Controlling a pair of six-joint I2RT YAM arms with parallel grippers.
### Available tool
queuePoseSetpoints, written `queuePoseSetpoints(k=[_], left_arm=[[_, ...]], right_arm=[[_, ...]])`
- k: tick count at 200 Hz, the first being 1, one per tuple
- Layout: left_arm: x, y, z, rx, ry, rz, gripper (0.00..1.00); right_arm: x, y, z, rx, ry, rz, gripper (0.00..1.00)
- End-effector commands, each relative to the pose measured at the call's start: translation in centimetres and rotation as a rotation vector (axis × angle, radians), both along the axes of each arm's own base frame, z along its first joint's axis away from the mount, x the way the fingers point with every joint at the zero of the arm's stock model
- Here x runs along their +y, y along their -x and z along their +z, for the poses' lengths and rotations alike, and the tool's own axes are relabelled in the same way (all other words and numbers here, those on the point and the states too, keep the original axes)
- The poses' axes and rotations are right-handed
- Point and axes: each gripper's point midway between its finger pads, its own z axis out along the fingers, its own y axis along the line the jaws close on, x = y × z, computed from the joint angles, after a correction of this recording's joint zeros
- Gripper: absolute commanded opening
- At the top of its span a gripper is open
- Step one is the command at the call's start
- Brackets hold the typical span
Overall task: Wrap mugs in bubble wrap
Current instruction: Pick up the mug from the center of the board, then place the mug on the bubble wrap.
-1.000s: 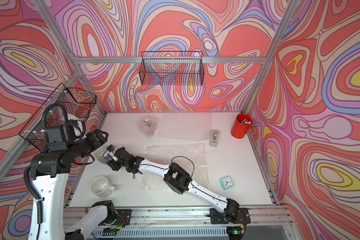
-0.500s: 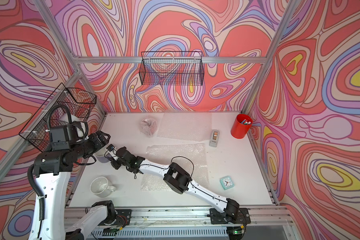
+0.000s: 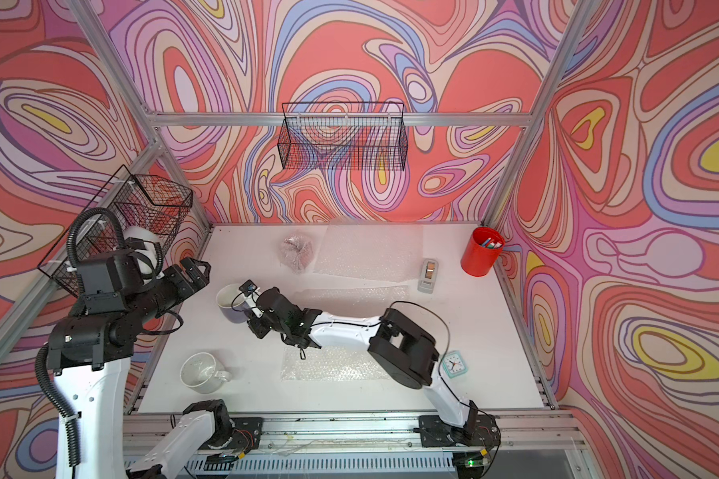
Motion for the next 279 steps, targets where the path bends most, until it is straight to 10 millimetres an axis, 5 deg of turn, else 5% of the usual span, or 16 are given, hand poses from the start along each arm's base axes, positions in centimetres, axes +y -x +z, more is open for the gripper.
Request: queuePoseSetpoints(k=[1, 44, 81, 125, 202, 279], left_arm=[[-1.2, -1.3, -3.1, 0.034, 0.04, -0.048, 0.9], [-8.3, -4.2, -10.5, 0.13, 0.029, -0.197, 0.9], [-14.4, -6.1, -17.6, 0.219, 0.066, -0.292, 0.9], [-17.9, -6.3, -22.2, 0.298, 0.114, -0.366, 0.89], [-18.2, -5.7, -23.9, 0.334, 0.108, -0.389, 0.94], [-18.5, -5.6, -25.0, 0.363, 0.121, -0.392, 0.94]], right_arm=[[-6.6, -1.2, 6.4, -0.037, -0.141, -0.267, 0.0], [-20.3, 1.6, 2.0, 0.102, -0.004, -0.659, 0.0], [-26.0, 4.0, -1.9, 0.182, 0.036, -0.827, 0.0], [-26.5, 3.5, -4.2, 0.171, 0.06, -0.898, 0.0], [-24.9, 3.4, -6.9, 0.201, 0.105, -0.869, 0.0], [-25.5, 4.7, -5.9, 0.217, 0.098, -0.853, 0.0]])
